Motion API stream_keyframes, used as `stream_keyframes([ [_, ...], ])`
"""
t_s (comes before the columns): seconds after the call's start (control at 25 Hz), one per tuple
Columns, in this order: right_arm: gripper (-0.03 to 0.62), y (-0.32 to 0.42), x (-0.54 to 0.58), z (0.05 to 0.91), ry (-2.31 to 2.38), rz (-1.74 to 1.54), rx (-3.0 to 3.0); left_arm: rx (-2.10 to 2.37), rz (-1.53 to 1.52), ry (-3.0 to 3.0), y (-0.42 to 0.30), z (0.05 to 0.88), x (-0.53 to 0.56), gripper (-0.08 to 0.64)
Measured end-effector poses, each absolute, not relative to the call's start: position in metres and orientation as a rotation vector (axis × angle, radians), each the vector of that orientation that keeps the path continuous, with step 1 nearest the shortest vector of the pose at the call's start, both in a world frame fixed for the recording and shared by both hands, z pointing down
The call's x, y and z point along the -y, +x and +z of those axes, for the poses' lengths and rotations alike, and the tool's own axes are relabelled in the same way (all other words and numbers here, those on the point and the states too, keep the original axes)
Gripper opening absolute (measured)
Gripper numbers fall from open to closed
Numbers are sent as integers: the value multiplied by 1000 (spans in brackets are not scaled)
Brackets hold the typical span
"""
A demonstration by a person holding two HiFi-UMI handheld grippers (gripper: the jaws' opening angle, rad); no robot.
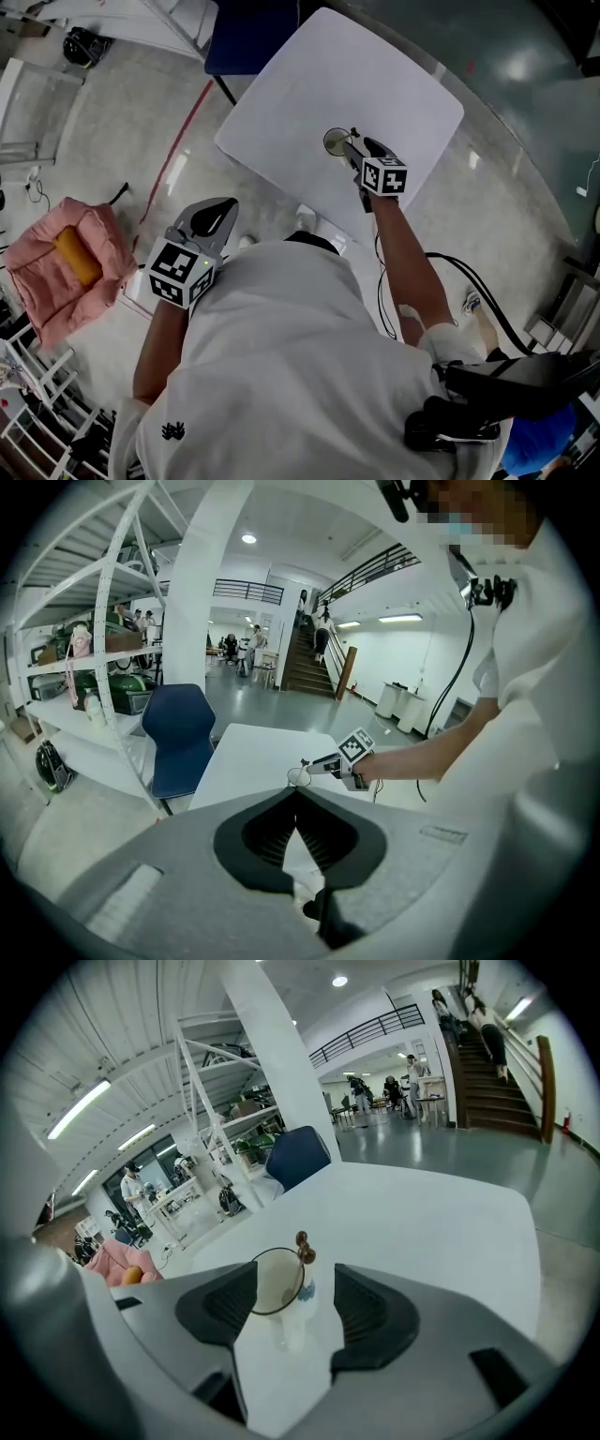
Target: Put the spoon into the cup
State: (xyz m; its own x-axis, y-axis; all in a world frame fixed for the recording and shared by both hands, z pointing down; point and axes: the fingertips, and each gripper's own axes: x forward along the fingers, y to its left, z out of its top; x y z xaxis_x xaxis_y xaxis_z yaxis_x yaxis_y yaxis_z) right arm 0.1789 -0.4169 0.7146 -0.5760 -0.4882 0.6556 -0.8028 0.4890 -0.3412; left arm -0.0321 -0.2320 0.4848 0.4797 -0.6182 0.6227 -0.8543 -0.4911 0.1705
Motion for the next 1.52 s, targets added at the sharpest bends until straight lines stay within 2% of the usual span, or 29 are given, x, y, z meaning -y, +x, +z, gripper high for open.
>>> stream_keyframes([
  [0.32,253,177,345,683,1158,871,2203,1145,632,2334,-64,482,189,9],
  [0.44,135,164,308,665,1186,869,2203,1108,598,2363,-79,481,170,9],
  [0.52,29,149,282,653,1183,854,2210,1080,584,2381,-89,482,157,9],
  [0.56,11,140,269,646,1174,848,2217,1066,580,2391,-94,482,151,9],
  [1.04,9,18,111,576,1013,864,2381,973,546,2452,-157,475,60,9],
  [1.52,8,-46,20,536,929,766,2467,898,524,2488,-183,480,-5,9],
])
